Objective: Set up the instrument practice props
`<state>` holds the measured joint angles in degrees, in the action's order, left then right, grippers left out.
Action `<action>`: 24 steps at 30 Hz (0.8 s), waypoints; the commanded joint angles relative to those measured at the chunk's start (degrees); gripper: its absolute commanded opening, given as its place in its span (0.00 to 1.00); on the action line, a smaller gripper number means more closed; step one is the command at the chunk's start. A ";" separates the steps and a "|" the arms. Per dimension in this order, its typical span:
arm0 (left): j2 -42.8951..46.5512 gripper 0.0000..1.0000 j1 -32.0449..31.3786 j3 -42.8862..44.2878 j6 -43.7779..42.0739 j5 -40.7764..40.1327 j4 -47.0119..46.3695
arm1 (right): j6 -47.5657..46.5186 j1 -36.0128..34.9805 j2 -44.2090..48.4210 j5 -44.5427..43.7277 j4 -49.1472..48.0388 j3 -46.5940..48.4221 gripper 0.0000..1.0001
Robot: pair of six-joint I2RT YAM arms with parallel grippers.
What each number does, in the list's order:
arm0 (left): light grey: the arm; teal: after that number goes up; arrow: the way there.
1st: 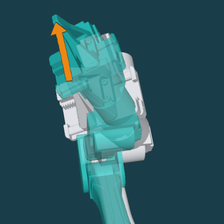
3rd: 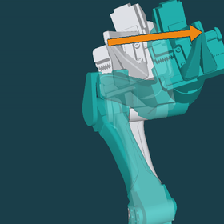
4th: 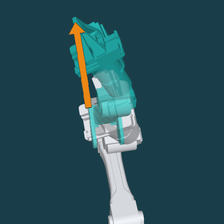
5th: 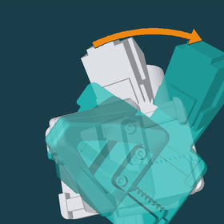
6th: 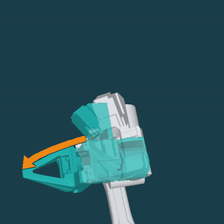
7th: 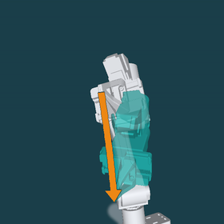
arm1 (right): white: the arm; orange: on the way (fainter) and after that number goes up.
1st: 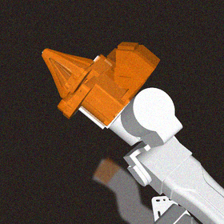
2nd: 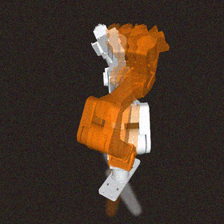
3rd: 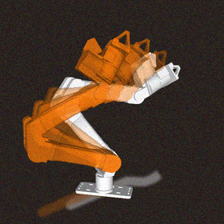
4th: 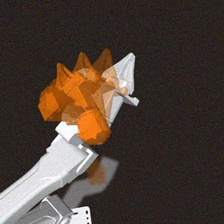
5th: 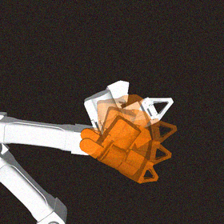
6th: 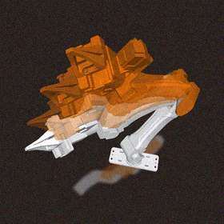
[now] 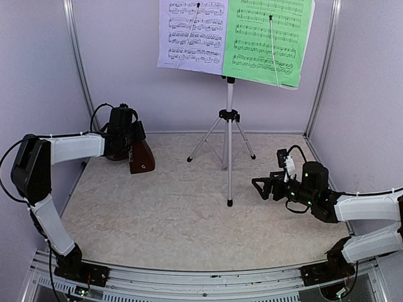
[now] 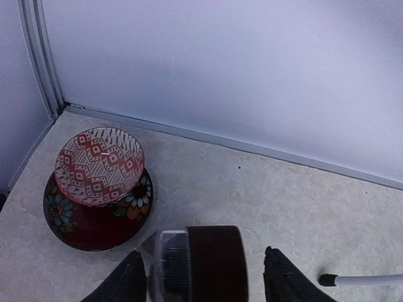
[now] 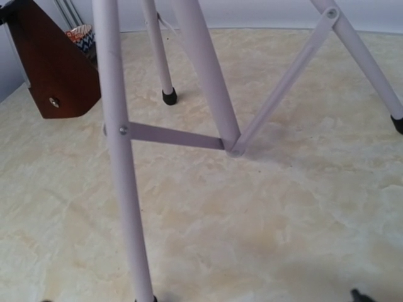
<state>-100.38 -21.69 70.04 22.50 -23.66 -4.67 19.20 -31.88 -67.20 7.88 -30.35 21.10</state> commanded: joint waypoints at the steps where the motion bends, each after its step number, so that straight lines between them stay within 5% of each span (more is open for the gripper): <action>1: -0.52 0.57 -1.03 -0.17 -1.14 0.35 0.35 | 0.43 -0.64 0.15 0.00 -1.90 1.35 1.00; 8: 6.07 0.46 -5.64 -2.76 -0.76 -1.46 2.07 | -0.45 -0.64 0.67 0.38 -1.59 1.99 1.00; 24: 20.74 0.38 -22.77 -15.45 9.29 -5.79 5.83 | -0.27 -1.65 -0.64 4.36 -3.21 5.33 1.00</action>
<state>-82.96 -39.57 55.77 26.98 -26.04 3.11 19.11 -32.16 -67.20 10.52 -31.42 23.86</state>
